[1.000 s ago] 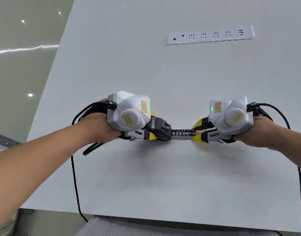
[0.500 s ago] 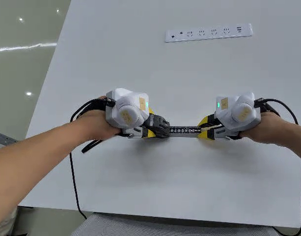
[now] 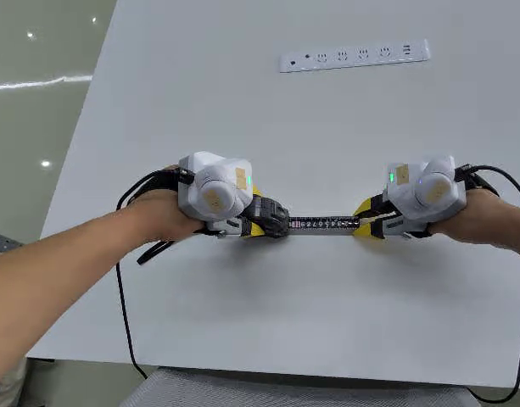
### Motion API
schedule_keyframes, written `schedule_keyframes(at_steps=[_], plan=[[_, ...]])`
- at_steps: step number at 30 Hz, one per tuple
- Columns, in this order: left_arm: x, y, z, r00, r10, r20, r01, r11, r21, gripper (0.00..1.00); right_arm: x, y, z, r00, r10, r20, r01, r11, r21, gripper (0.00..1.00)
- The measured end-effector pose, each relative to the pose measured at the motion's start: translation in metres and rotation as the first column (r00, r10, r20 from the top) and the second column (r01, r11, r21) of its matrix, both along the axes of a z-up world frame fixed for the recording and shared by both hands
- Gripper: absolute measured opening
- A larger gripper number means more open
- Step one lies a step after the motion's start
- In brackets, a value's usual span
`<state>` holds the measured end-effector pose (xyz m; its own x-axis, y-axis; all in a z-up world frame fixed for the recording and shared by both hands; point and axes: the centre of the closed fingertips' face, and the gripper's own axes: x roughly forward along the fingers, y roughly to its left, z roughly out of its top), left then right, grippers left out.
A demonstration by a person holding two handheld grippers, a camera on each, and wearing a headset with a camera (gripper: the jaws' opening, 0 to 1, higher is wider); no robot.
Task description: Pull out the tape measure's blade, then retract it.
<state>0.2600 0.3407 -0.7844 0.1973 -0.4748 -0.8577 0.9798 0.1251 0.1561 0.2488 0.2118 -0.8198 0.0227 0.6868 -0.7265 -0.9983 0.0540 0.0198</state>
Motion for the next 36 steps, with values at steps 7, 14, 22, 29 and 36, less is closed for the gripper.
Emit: schedule_keyframes(at_steps=[7, 14, 22, 29, 36], plan=[[0.0, 0.0, -0.001, 1.0, -0.002, -0.001, 0.002, 1.0, 0.002, 0.29, 0.001, -0.011, -0.001, 1.0, -0.004, -0.003, 0.004, 1.0, -0.009, 0.1], [0.0, 0.0, -0.001, 1.0, -0.001, -0.001, 0.001, 1.0, 0.003, 0.29, 0.001, -0.024, 0.0, 1.0, -0.011, -0.009, 0.011, 1.0, -0.014, 0.1], [0.0, 0.0, -0.001, 1.0, 0.001, -0.001, -0.001, 1.0, 0.004, 0.29, 0.003, -0.036, 0.001, 1.0, -0.021, -0.013, 0.021, 1.0, -0.017, 0.1], [0.0, 0.0, 0.0, 1.0, 0.003, -0.002, -0.003, 1.0, 0.005, 0.29, 0.003, -0.046, 0.002, 0.999, -0.031, -0.013, 0.031, 0.999, -0.02, 0.1], [0.0, 0.0, 0.0, 1.0, 0.005, -0.002, -0.005, 1.0, 0.006, 0.29, 0.002, -0.057, 0.001, 0.999, -0.038, -0.013, 0.038, 0.999, -0.027, 0.1]])
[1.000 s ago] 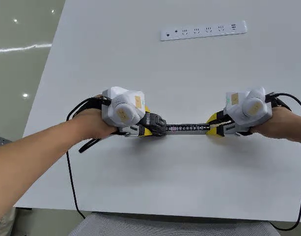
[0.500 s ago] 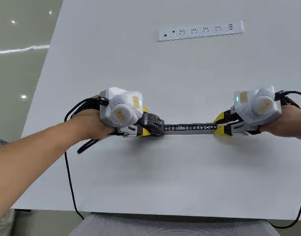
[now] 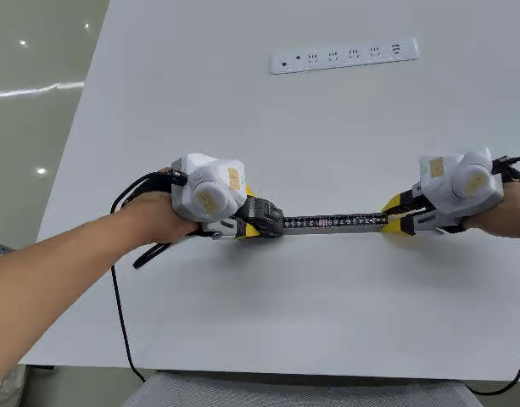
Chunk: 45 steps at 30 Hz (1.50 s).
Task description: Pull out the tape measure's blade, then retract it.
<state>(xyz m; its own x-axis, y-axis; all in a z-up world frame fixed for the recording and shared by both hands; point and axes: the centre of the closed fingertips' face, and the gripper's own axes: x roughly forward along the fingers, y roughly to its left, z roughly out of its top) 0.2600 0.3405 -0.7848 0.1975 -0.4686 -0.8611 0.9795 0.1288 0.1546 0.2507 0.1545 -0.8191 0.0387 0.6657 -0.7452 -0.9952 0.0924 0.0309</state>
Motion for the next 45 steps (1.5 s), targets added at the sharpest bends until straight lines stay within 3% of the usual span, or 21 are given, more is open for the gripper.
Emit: schedule_keyframes(at_steps=[45], plan=[[0.0, 0.0, 0.0, 1.0, -0.001, -0.002, 0.001, 1.0, 0.003, 0.29, 0.001, -0.058, 0.001, 0.999, -0.041, -0.021, 0.04, 0.998, -0.04, 0.1]])
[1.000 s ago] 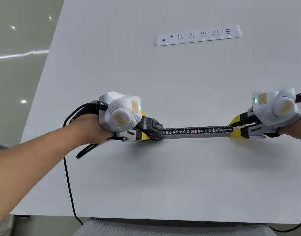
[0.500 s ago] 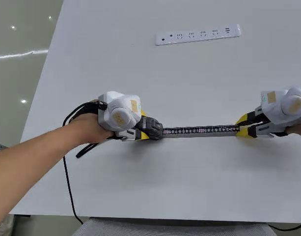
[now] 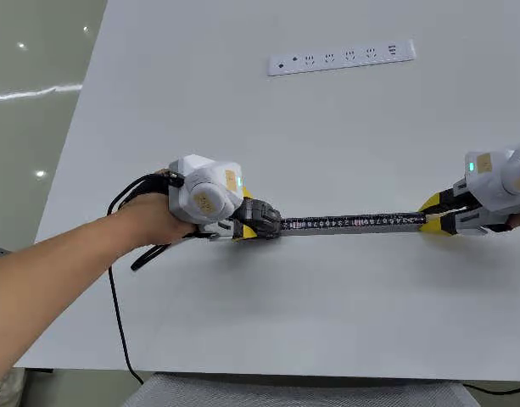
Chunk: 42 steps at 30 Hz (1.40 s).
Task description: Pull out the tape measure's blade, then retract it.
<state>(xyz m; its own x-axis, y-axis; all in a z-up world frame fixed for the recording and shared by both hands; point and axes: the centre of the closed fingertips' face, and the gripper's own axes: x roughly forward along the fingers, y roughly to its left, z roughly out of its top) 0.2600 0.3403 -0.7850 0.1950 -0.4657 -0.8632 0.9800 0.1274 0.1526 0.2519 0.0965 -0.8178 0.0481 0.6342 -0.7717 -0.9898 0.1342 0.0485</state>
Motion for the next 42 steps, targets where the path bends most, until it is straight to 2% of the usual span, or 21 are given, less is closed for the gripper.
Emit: schedule_keyframes(at_steps=[12, 25, 30, 33, 35, 38, 40, 42], plan=[[0.0004, 0.0005, -0.0002, 1.0, 0.0, 0.002, 0.0, 1.0, -0.001, 0.29, 0.0014, -0.0001, -0.0003, 1.0, -0.008, -0.008, 0.008, 1.0, 0.003, 0.1], [0.0003, -0.0014, -0.0003, 1.0, 0.005, 0.003, -0.005, 1.0, -0.003, 0.3, 0.0006, 0.0012, -0.0009, 1.0, 0.009, 0.019, -0.009, 1.0, -0.028, 0.12], [0.0012, -0.0024, -0.0005, 1.0, 0.014, 0.005, -0.014, 1.0, -0.01, 0.31, 0.0012, 0.0007, -0.0011, 1.0, -0.001, 0.021, 0.001, 0.999, -0.038, 0.13], [0.0023, -0.0016, -0.0001, 0.999, 0.045, 0.005, -0.045, 0.998, -0.031, 0.32, 0.0014, 0.0007, -0.001, 1.0, -0.009, 0.02, 0.01, 0.999, -0.045, 0.13], [0.0043, 0.0001, 0.0005, 0.993, 0.116, -0.006, -0.116, 0.991, -0.071, 0.33, 0.001, 0.0016, -0.0008, 1.0, -0.019, 0.017, 0.02, 0.998, -0.053, 0.14], [0.0081, 0.0021, 0.0056, 0.98, 0.197, -0.017, -0.197, 0.972, -0.128, 0.37, 0.0004, 0.0018, -0.0006, 0.999, -0.03, 0.02, 0.032, 0.997, -0.064, 0.14], [0.0083, 0.0061, 0.0062, 0.976, 0.216, -0.008, -0.215, 0.968, -0.131, 0.39, 0.001, 0.0015, -0.0006, 0.999, -0.047, 0.02, 0.048, 0.997, -0.065, 0.14], [0.0075, 0.0072, 0.0082, 0.967, 0.253, -0.013, -0.252, 0.956, -0.153, 0.39, 0.0018, 0.0016, -0.0008, 0.997, -0.078, 0.013, 0.078, 0.995, -0.06, 0.14]])
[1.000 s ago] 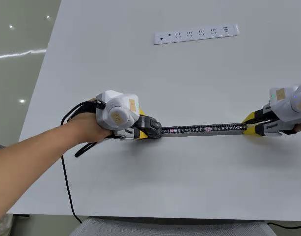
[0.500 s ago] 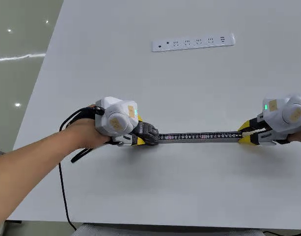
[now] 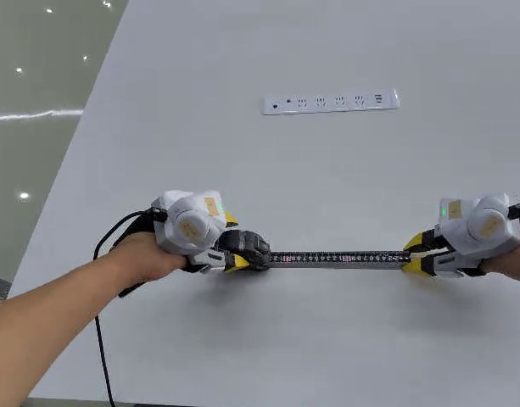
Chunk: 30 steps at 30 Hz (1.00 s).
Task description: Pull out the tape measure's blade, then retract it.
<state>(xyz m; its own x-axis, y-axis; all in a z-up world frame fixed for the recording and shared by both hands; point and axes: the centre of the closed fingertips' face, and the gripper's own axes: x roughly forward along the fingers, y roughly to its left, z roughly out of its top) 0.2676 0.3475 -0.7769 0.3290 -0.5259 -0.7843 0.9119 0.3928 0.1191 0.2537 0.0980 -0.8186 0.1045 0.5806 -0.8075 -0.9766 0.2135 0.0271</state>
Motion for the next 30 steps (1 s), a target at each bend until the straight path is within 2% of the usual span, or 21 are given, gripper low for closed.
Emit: schedule_keyframes(at_steps=[3, 8, 11, 13, 16, 17, 18, 21, 23, 26, 30], plan=[[0.0, 0.001, 0.005, 0.999, 0.052, 0.007, -0.051, 0.998, -0.032, 0.4, -0.001, 0.001, 0.0, 1.0, -0.023, -0.002, 0.023, 1.0, 0.0, 0.15], [0.003, 0.005, 0.013, 0.99, 0.144, 0.005, -0.143, 0.986, -0.081, 0.43, -0.001, 0.001, 0.0, 0.996, -0.087, -0.012, 0.087, 0.996, 0.006, 0.19], [0.002, 0.008, 0.015, 0.985, 0.172, 0.005, -0.171, 0.981, -0.092, 0.46, 0.002, -0.002, 0.0, 0.991, -0.136, -0.014, 0.136, 0.991, 0.001, 0.24], [0.002, 0.01, 0.018, 0.976, 0.217, -0.011, -0.216, 0.969, -0.12, 0.49, 0.005, -0.005, -0.001, 0.983, -0.183, -0.011, 0.183, 0.983, -0.007, 0.3], [-0.002, 0.013, 0.019, 0.976, 0.22, -0.001, -0.218, 0.97, -0.108, 0.49, 0.007, -0.009, -0.001, 0.974, -0.227, -0.021, 0.227, 0.974, 0.005, 0.35], [-0.003, 0.014, 0.02, 0.973, 0.232, -0.007, -0.231, 0.966, -0.119, 0.5, 0.006, -0.009, 0.001, 0.964, -0.262, -0.046, 0.263, 0.964, 0.031, 0.35], [-0.004, 0.014, 0.021, 0.973, 0.233, -0.009, -0.232, 0.965, -0.121, 0.5, 0.006, -0.01, 0.002, 0.96, -0.276, -0.05, 0.278, 0.96, 0.036, 0.36], [-0.01, 0.016, 0.02, 0.972, 0.234, -0.02, -0.235, 0.965, -0.116, 0.54, 0.001, -0.015, 0.004, 0.955, -0.294, -0.049, 0.296, 0.955, 0.03, 0.4], [-0.012, 0.02, 0.02, 0.969, 0.248, -0.023, -0.249, 0.961, -0.118, 0.55, -0.002, -0.016, 0.009, 0.945, -0.32, -0.06, 0.323, 0.945, 0.047, 0.42], [-0.013, 0.023, 0.023, 0.955, 0.296, -0.034, -0.297, 0.942, -0.154, 0.56, -0.008, -0.019, 0.011, 0.939, -0.339, -0.064, 0.342, 0.938, 0.048, 0.45], [-0.019, 0.027, 0.025, 0.942, 0.332, -0.047, -0.335, 0.927, -0.166, 0.6, -0.015, -0.023, 0.015, 0.923, -0.378, -0.075, 0.382, 0.922, 0.057, 0.52]])
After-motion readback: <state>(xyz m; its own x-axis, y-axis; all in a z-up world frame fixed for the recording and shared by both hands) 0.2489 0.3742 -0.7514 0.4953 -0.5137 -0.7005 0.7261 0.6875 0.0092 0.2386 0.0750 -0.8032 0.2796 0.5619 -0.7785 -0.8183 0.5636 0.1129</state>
